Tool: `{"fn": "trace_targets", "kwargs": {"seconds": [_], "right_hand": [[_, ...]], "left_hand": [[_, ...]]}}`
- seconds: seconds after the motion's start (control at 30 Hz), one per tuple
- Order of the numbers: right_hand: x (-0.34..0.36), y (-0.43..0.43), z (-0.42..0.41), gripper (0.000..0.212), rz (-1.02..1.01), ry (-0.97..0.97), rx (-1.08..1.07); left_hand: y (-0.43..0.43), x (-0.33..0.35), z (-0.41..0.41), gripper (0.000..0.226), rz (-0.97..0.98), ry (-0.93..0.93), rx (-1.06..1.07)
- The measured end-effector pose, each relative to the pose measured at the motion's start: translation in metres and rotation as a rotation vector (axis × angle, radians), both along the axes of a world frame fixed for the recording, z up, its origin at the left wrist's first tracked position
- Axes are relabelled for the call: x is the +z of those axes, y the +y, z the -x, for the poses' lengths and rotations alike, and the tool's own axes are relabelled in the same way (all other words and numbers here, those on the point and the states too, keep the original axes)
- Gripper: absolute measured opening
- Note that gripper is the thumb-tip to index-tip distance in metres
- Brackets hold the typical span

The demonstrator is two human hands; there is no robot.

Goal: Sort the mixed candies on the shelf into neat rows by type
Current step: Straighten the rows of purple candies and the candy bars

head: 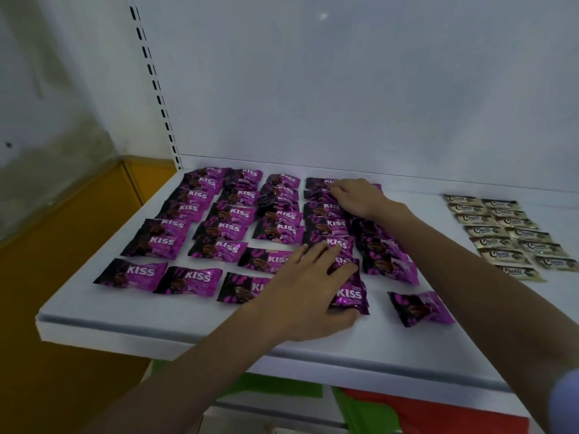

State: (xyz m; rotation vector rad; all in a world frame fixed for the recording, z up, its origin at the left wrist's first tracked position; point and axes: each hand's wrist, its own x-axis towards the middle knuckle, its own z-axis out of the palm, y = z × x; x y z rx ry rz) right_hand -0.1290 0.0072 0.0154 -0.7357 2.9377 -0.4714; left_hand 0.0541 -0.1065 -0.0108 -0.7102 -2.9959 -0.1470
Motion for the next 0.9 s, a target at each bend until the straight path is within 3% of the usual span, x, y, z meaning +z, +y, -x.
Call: {"fn": "trace_targets", "kwargs": {"seconds": [0.33, 0.57, 0.73, 0.9], "right_hand": [[-0.002, -0.007, -0.003, 0.031, 0.064, 0.201, 0.192], [-0.007, -0.005, -0.002, 0.028, 0.136, 0.231, 0.115], [-0.006, -0.005, -0.005, 0.028, 0.167, 0.272, 0.087], [-0.005, 0.008, -0.02, 0.024, 0.116, 0.293, 0.192]], "left_hand": [[-0.006, 0.001, -0.005, 0.072, -0.052, 0.003, 0.002], [0.0, -0.007, -0.012, 0.048, -0.035, 0.221, -0.032], [0.001, -0.012, -0.013, 0.047, -0.016, 0.255, 0.008], [0.0, -0.015, -0.015, 0.048, 0.004, 0.28, 0.011]]}}
